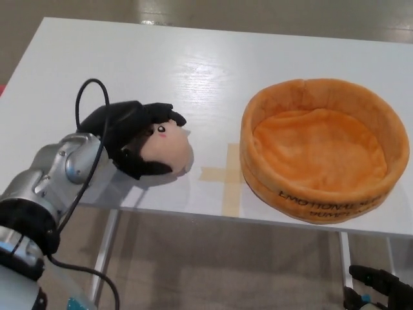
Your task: Use the left hand to pick up the pink round toy on the left and place it inside the orange plate on the desk.
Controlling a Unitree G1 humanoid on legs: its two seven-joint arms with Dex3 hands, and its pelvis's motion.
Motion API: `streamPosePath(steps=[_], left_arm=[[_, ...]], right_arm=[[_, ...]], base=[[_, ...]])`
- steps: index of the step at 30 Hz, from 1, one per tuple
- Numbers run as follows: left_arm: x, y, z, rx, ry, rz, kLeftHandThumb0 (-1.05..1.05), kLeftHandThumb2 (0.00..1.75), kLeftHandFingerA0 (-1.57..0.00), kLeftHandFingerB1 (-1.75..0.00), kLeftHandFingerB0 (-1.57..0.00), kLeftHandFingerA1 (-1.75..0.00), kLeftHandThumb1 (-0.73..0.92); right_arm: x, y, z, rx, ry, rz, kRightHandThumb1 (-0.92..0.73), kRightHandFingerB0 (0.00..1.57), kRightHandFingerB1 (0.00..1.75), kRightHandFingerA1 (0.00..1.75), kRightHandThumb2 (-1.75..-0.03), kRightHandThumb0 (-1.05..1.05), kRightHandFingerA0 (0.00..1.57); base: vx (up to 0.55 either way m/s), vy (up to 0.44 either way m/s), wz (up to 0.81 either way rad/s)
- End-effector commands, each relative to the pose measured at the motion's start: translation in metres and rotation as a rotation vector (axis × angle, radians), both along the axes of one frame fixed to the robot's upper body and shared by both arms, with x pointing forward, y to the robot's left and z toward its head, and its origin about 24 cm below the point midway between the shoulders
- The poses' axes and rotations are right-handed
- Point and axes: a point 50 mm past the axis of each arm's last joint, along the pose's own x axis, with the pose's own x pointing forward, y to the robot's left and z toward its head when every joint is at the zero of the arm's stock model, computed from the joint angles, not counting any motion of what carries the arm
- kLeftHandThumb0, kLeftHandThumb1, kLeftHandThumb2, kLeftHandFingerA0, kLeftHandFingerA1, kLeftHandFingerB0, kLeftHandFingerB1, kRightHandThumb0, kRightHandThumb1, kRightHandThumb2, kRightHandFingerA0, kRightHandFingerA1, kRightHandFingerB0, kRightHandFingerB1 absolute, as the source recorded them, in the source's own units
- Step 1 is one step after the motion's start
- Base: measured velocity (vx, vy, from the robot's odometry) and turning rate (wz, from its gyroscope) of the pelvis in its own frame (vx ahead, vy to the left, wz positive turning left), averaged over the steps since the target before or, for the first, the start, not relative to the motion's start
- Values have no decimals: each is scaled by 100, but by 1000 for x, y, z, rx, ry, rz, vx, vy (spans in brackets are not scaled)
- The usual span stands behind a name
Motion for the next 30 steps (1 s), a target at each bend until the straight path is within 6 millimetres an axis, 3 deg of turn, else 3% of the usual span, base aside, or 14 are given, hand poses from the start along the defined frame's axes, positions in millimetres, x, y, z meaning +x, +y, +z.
streamPosePath(steps=[1, 3, 4, 5, 6, 8, 12, 17, 20, 23, 24, 25, 29, 30], left_arm=[[-4, -1, -9, -1, 12, -10, -17, 69, -110, -58, -90, -92, 80], [-4, -2, -8, -14, -6, -7, -17, 69, -110, -58, -90, -92, 80], [-4, -2, -6, -30, -27, -4, -18, 72, -107, -61, -90, -106, 80], [-4, -2, -6, -35, -34, -3, -18, 72, -107, -61, -90, -106, 80], [-3, -2, -2, -50, -56, -7, -15, 70, -90, -67, -87, -126, 82], [-3, -3, 3, -71, -89, -20, -14, 70, -82, -68, -88, -136, 81], [2, -3, 28, -114, -200, -26, -19, 65, -80, -65, -88, -138, 82], [9, -9, 69, -156, -343, -51, -23, 70, -77, -72, -84, -155, 78], [10, -12, 76, -157, -355, -63, -25, 68, -76, -71, -84, -161, 81], [12, -31, 104, -172, -420, -132, -23, 71, -81, -84, -83, -155, 80], [12, -31, 104, -172, -420, -132, -23, 71, -81, -84, -83, -155, 80], [12, -38, 111, -176, -429, -151, -25, 66, -81, -62, -87, -152, 74], [12, -63, 123, -173, -423, -205, -23, 67, -85, -73, -88, -146, 77], [10, -73, 123, -168, -430, -234, -17, 68, -80, -77, -87, -153, 75]], right_arm=[[-5, 1, -3, 14, 6, -16, -64, 61, 56, 73, -58, -24, 63], [-4, 1, -3, 12, 7, -16, -64, 61, 56, 73, -58, -24, 63], [-5, 1, -3, 9, 10, -13, -64, 60, 56, 71, -58, -24, 64], [-5, 1, -3, 8, 11, -11, -64, 60, 56, 71, -58, -24, 64], [-5, 1, -3, 7, 13, -12, -64, 62, 55, 69, -58, -25, 64], [-5, 1, -3, 8, 13, -11, -64, 61, 55, 70, -58, -24, 63], [-4, 1, -3, -2, 18, -5, -65, 62, 55, 70, -59, -24, 64], [-2, 1, -2, -1, 13, -4, -64, 62, 56, 74, -58, -24, 65], [-2, 2, -2, -4, 15, -3, -64, 63, 56, 72, -58, -25, 66], [-3, 2, -3, 2, 17, -5, -64, 62, 56, 72, -58, -25, 65], [-3, 2, -3, 2, 17, -5, -64, 62, 56, 72, -58, -25, 65], [-3, 3, -3, 3, 17, -5, -65, 62, 56, 72, -59, -25, 65], [-4, 2, -4, 10, 20, -10, -64, 63, 56, 72, -59, -26, 66], [-5, 2, -4, 11, 22, -10, -65, 63, 56, 71, -59, -25, 66]], base=[[0, 0, 0], [0, 0, 0], [0, 0, 0], [0, 0, 0], [0, 0, 0], [0, 0, 0], [0, 0, 0], [0, 0, 0], [0, 0, 0], [0, 0, 0], [0, 0, 0], [0, 0, 0], [0, 0, 0], [0, 0, 0]])
